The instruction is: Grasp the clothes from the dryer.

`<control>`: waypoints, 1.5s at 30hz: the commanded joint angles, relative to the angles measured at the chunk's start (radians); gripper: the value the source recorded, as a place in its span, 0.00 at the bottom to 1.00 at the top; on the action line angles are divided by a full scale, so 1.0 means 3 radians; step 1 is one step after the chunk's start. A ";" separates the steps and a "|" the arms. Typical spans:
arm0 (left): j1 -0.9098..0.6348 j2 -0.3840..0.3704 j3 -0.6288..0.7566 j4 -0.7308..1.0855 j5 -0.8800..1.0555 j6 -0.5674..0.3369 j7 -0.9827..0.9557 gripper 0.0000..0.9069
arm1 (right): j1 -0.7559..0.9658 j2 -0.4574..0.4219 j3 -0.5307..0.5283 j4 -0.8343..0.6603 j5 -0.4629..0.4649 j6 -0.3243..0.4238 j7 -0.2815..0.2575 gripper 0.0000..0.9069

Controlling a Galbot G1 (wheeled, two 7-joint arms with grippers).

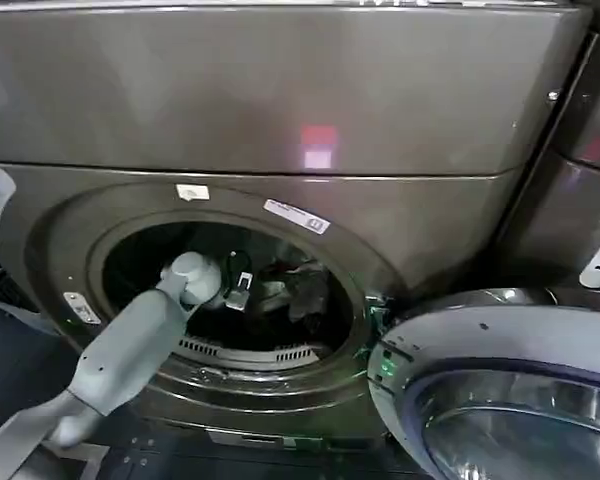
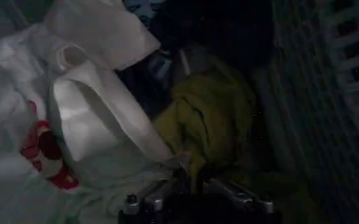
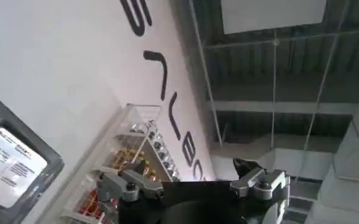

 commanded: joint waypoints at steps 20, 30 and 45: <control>0.1358 -0.1506 -0.1318 -0.0606 -0.1963 -0.0625 -0.3606 0.00 | -0.0010 -0.0027 0.0003 -0.0030 0.0018 0.0005 -0.0002 1.00; 0.1703 -0.1761 -0.1506 -0.0830 -0.2143 -0.0532 -0.3494 0.00 | -0.0034 -0.0017 0.0043 -0.0081 0.0030 0.0023 -0.0006 1.00; 0.1807 -0.1700 -0.1531 -0.0911 -0.2074 -0.0502 -0.3470 0.00 | -0.0016 -0.0013 0.0095 -0.0052 0.0005 -0.0085 0.0053 1.00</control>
